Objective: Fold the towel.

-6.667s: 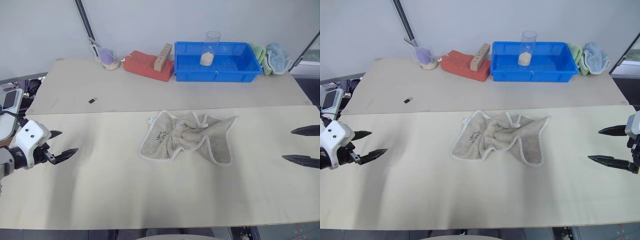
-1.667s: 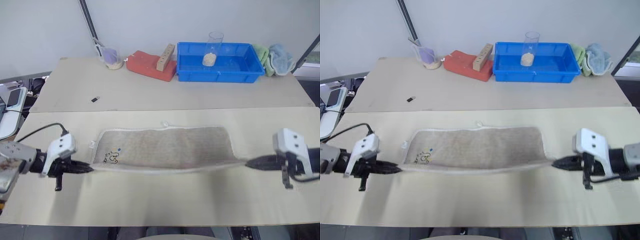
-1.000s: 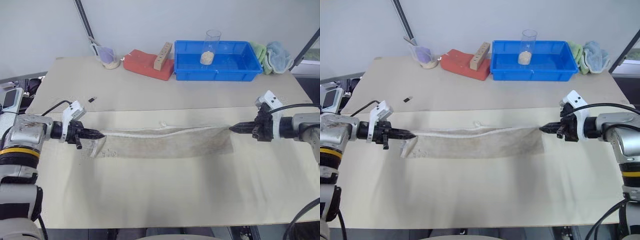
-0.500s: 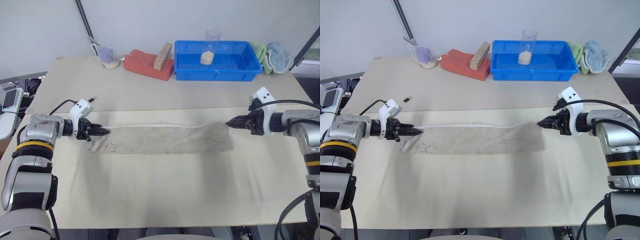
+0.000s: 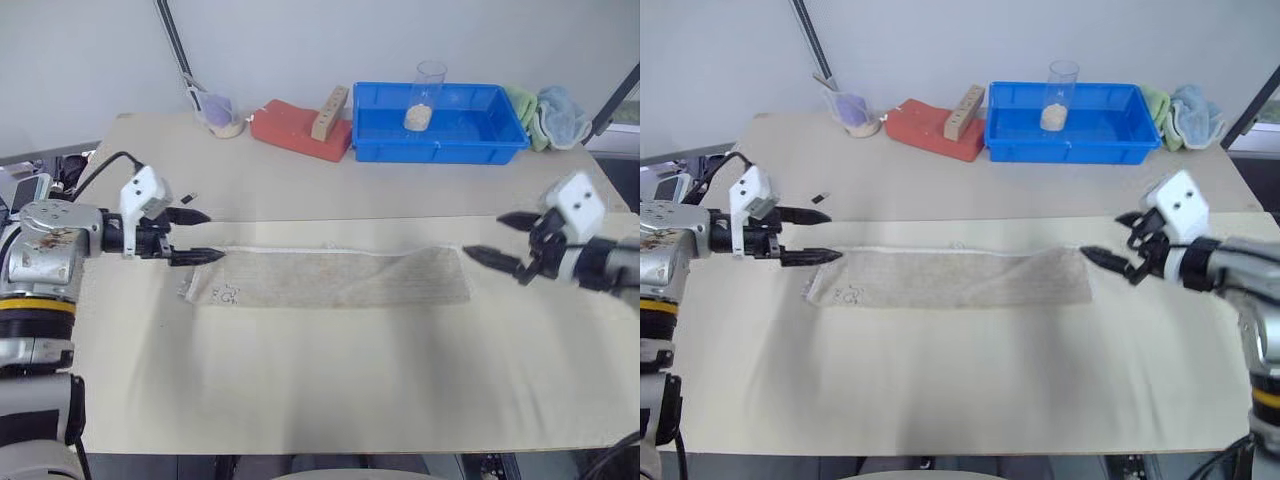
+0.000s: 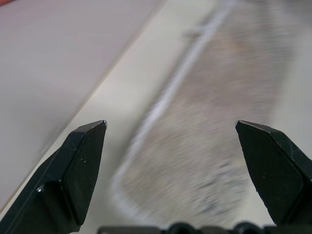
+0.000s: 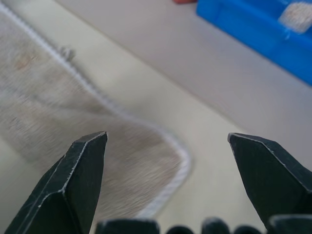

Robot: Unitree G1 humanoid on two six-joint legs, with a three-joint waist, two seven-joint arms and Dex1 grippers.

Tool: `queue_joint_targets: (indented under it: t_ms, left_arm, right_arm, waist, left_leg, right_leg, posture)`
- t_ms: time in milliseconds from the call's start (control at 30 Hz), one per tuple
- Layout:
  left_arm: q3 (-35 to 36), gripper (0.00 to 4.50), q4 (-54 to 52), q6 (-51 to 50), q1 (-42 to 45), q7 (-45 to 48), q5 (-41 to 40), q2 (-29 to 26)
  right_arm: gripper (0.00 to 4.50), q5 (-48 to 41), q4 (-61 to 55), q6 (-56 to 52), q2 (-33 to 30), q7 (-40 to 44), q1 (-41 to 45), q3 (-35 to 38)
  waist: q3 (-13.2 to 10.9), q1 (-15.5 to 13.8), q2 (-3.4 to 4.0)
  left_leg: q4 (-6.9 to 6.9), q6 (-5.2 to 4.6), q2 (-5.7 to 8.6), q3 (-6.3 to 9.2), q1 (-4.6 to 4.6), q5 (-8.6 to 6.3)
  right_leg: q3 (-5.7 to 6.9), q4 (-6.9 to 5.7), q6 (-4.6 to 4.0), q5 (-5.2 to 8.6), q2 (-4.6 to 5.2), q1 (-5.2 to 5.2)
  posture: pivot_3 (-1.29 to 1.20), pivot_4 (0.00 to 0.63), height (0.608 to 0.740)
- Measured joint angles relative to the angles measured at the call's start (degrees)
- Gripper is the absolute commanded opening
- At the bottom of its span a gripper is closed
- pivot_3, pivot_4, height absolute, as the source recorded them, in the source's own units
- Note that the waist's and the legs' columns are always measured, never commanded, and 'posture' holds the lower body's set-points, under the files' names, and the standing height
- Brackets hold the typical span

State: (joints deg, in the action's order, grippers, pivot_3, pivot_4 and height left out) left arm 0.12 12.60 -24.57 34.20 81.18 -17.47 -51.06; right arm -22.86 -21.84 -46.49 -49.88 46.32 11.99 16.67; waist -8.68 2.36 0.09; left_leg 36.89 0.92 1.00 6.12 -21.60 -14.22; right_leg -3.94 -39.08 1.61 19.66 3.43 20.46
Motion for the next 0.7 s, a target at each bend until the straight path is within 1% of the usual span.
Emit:
queue_joint_targets:
  t_ms: [100,233,300,467,700]
  left_arm:
    - [-0.84,4.50,-12.49,-4.95,-4.19,1.99,-4.94,-0.17]
    - [-2.34,4.50,-22.57,-5.41,-6.38,2.70,-7.42,-0.06]
    - [-2.85,4.50,-24.11,-5.35,-6.37,2.64,-7.65,0.37]
    - [-3.76,4.50,-23.94,-4.69,-5.70,2.45,-7.75,1.10]
    - [-3.77,4.50,-23.13,-3.09,-5.59,2.45,-7.47,1.20]
  right_arm:
    - [4.42,0.15,-5.29,-2.96,5.92,-7.15,-4.66,0.93]
    - [4.42,1.34,-7.43,-5.73,14.36,-17.01,-6.57,0.92]
    - [4.42,2.21,-7.36,-6.56,18.28,-21.50,-6.68,0.82]
    - [4.42,3.60,-7.32,-8.54,23.84,-29.02,-7.35,0.82]
    - [4.42,2.11,-8.64,-14.92,28.14,-33.40,-8.73,2.47]
  waist:
    - [0.00,0.24,-0.02]
    - [0.00,0.20,-0.01]
    - [0.01,0.13,-0.01]
    - [0.01,0.09,-0.01]
    - [0.01,0.26,-0.01]
  left_leg:
    - [-0.04,0.00,-0.04,0.01,0.01,0.00]
    - [-0.05,0.00,-0.02,-0.01,0.08,0.00]
    - [-0.06,0.00,0.00,-0.02,0.12,0.00]
    - [-0.07,0.00,0.01,-0.02,0.13,0.00]
    - [-0.12,-0.01,-0.01,-0.02,0.21,0.00]
  right_leg:
    - [-0.01,0.00,0.00,0.00,-0.05,-0.01]
    - [-0.04,0.02,0.00,0.00,-0.05,-0.04]
    - [-0.04,0.02,0.00,0.00,-0.04,-0.05]
    - [-0.03,0.07,0.00,0.00,-0.04,-0.06]
    - [-0.04,0.07,0.00,0.00,-0.07,-0.08]
  posture:
    - [0.00,0.150,0.740]
    - [0.00,0.150,0.740]
    - [0.00,0.150,0.740]
    - [0.00,0.150,0.740]
    - [0.00,0.150,0.740]
